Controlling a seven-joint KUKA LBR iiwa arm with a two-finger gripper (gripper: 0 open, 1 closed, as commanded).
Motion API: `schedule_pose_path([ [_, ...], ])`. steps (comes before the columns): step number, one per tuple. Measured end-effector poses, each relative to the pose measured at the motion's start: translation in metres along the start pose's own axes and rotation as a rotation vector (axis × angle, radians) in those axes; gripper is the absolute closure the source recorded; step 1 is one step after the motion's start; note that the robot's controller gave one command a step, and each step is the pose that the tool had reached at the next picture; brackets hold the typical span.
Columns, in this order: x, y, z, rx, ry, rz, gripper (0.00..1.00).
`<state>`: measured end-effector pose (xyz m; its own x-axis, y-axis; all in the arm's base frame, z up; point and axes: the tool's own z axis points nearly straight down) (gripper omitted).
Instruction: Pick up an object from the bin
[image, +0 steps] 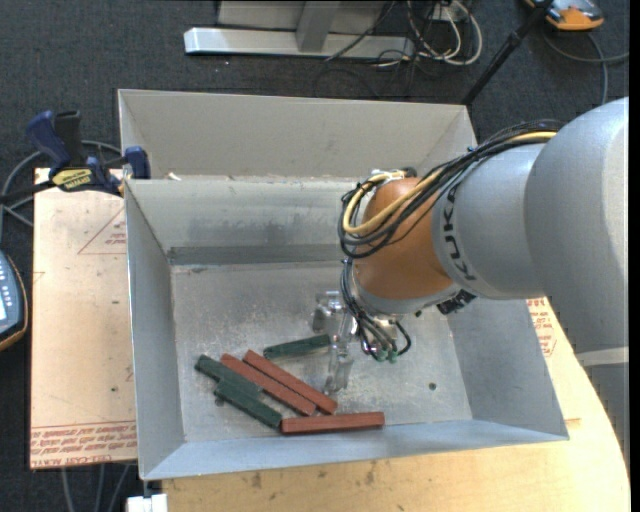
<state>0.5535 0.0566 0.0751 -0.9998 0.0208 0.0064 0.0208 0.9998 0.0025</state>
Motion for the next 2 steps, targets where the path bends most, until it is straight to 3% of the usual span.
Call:
schedule_pose_path([
  [1, -0.002, -0.002, -0.004, 0.002, -0.007, 0.002, 1.00],
  [2, -0.009, 0.009, -0.150, 0.001, -0.018, -0.119, 1.00],
])
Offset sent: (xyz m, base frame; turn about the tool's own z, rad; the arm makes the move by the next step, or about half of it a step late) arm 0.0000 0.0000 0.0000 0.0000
